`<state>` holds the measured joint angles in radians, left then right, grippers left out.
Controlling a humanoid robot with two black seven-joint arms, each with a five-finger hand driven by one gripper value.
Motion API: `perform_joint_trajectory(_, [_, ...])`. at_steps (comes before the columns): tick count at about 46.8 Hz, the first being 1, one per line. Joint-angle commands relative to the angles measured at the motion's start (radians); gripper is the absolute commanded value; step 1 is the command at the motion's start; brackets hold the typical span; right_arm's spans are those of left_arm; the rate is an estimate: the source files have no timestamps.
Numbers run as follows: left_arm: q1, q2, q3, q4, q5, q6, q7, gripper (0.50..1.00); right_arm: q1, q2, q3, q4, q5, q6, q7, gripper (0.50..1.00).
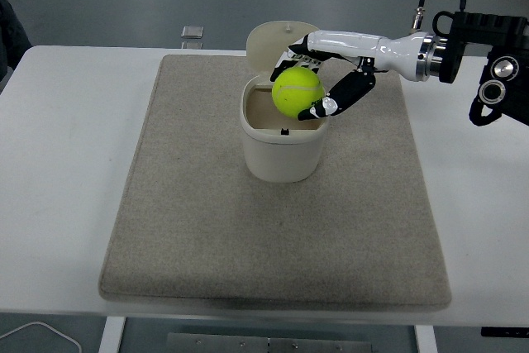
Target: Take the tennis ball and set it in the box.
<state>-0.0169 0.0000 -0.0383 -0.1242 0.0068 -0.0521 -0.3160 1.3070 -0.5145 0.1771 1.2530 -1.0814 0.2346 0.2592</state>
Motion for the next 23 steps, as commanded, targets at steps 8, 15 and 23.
perform_joint_trajectory(8, [0.000, 0.000, 0.000, 0.000, -0.001, 0.000, 0.000, 0.992, -0.002, 0.014, -0.001, -0.001, 0.000, 0.000, 0.000, 0.576])
perform_joint_trajectory(15, [0.000, 0.000, 0.000, 0.000, -0.001, 0.000, 0.000, 0.992, -0.003, 0.014, -0.005, -0.003, -0.002, 0.000, 0.000, 0.594])
perform_joint_trajectory(23, [0.000, 0.000, 0.000, 0.000, -0.001, 0.000, 0.000, 0.992, -0.002, 0.014, -0.013, -0.003, -0.005, 0.000, 0.000, 0.625])
